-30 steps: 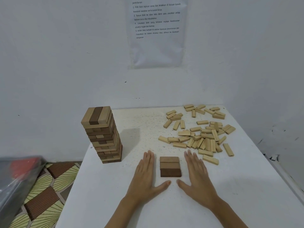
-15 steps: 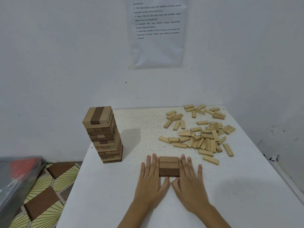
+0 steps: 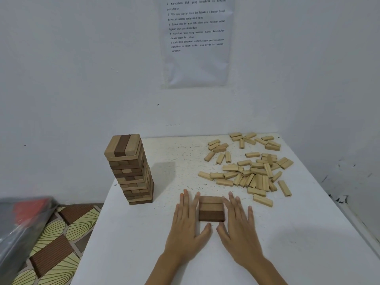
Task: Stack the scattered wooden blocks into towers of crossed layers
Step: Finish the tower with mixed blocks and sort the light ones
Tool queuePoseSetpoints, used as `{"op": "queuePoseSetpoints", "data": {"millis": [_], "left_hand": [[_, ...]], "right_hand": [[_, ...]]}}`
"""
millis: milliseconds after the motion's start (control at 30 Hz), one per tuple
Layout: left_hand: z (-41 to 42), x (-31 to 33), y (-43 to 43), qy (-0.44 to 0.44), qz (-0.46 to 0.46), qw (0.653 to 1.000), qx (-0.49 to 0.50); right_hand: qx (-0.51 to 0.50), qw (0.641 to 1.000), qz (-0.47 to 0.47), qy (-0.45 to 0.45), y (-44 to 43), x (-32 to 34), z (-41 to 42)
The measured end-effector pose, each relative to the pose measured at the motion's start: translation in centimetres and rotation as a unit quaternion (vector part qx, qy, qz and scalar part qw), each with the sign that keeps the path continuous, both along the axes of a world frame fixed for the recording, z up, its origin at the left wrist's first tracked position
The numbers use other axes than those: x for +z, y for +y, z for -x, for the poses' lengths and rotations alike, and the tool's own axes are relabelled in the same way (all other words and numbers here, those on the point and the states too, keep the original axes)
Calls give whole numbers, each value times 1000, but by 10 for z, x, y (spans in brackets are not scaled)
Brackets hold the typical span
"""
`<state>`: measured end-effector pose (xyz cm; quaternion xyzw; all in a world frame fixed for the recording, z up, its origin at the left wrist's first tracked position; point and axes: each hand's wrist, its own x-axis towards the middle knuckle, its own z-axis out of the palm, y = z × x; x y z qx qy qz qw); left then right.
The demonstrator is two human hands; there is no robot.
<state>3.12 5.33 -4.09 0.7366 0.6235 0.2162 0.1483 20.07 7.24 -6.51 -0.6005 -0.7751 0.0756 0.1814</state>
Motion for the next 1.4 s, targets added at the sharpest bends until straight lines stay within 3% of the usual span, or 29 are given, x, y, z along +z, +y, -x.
{"op": "queuePoseSetpoints", "data": {"millis": [133,667,967,1200,1400], "left_hand": [[6,8,0,-69,-7,997,-43],[17,11,22,-43,25,993,-109],[25,22,31,-76,70,987,-122],[31,34,39,-137,121,980,-79],[27,37,43,-138,113,981,-81]], "right_hand": [[9,999,-6,38,-2,6,1],[44,998,-6,-51,11,14,-8],[115,991,33,56,26,40,-19],[138,986,95,-22,49,50,-25],[139,984,104,40,53,48,-26]]}}
